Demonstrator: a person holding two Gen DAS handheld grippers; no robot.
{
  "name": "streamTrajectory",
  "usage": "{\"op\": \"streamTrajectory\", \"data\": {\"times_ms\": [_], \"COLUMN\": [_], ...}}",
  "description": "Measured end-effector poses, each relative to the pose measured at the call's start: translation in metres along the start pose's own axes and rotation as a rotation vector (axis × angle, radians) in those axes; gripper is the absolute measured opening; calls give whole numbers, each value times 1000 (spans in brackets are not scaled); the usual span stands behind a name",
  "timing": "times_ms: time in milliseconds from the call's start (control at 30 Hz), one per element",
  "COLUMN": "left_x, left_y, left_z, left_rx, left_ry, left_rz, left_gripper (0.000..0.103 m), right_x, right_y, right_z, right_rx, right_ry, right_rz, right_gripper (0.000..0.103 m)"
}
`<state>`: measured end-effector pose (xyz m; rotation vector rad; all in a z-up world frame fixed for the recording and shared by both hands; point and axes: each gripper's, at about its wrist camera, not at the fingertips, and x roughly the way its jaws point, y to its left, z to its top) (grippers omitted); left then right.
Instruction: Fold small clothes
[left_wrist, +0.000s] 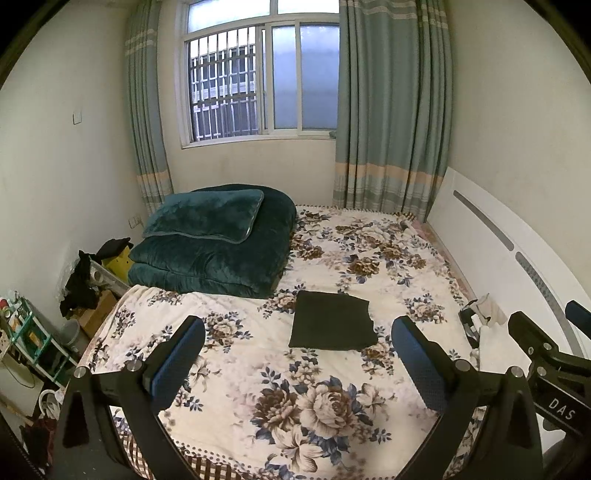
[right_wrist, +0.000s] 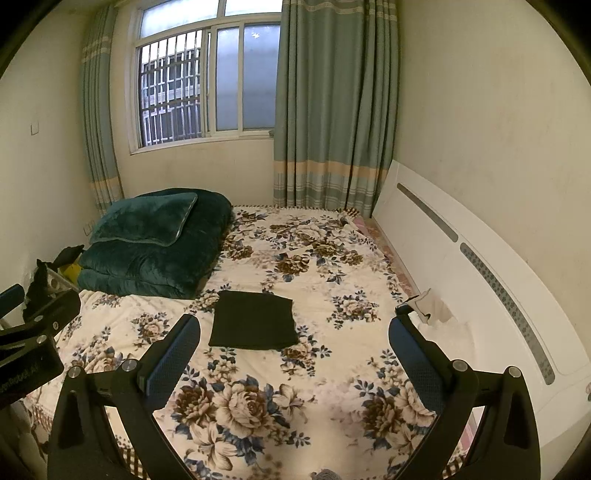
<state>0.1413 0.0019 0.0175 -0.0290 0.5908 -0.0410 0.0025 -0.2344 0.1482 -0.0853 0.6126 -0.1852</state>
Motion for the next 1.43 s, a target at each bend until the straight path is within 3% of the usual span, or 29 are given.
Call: {"op": "streamTrajectory", "data": {"times_ms": [1433], "left_x": [-7], "left_y": [3], "left_z": [1], "left_rx": [14], "left_ry": [-10], "left_rz": [-6], "left_gripper": [103], "right_x": [-9], "right_y": [6], "right_z": [-12], "right_rx": [18], "right_ry": [-3], "right_rz": [-9], "right_gripper": [103]}}
